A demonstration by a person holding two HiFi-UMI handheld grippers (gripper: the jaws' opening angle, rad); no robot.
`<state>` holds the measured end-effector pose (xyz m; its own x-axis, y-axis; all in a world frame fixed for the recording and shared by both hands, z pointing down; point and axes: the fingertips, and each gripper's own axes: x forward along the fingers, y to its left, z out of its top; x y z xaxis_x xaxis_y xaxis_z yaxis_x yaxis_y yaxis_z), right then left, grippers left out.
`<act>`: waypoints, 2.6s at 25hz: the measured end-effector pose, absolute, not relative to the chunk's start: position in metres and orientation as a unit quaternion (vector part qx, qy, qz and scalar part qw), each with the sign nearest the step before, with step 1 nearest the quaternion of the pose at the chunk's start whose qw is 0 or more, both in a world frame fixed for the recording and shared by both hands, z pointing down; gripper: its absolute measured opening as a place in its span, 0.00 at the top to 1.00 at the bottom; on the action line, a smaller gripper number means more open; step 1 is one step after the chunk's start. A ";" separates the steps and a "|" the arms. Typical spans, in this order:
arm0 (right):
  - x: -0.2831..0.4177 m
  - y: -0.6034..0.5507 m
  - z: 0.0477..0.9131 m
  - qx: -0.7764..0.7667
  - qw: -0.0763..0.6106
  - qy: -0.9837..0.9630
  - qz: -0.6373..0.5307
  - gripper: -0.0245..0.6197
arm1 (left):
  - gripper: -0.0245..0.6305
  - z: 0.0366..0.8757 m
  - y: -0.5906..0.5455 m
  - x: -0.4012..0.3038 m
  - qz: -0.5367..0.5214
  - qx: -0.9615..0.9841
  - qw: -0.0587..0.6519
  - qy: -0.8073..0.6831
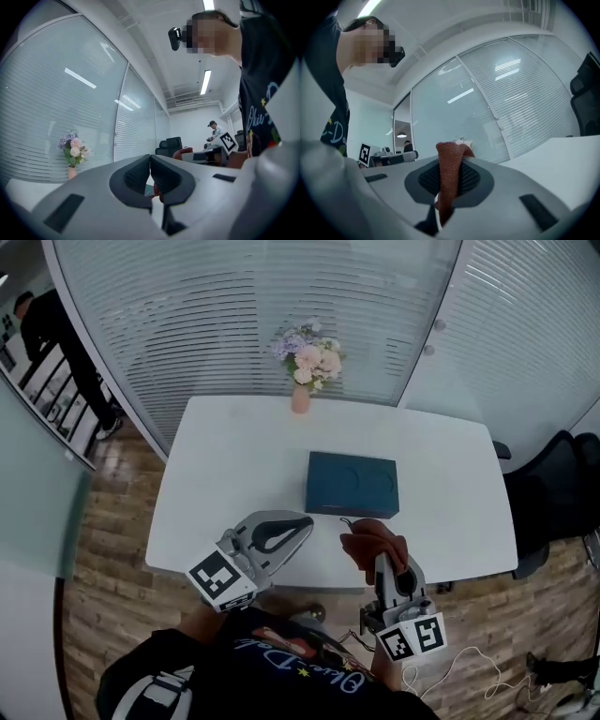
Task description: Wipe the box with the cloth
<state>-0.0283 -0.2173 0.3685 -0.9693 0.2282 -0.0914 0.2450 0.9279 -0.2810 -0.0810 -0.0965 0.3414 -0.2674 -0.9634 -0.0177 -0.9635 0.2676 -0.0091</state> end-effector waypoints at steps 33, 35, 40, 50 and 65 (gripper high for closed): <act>-0.320 -0.218 0.391 0.213 -0.049 0.969 0.118 0.92 | 0.96 0.356 -0.077 -0.211 0.028 -0.472 0.011 0.881; -0.334 -0.206 0.407 0.216 -0.063 0.962 0.152 0.92 | 0.96 0.360 -0.071 -0.215 0.034 -0.466 0.007 0.884; -0.343 -0.168 0.454 0.264 -0.114 0.939 0.190 0.92 | 0.96 0.367 -0.057 -0.223 0.050 -0.448 -0.002 0.893; -0.314 -0.120 0.529 0.372 -0.242 0.859 0.255 0.92 | 0.96 0.368 -0.044 -0.220 0.053 -0.441 -0.006 0.896; -0.308 -0.184 0.540 0.306 -0.295 0.860 0.284 0.92 | 0.96 0.366 -0.051 -0.218 0.050 -0.456 -0.007 0.888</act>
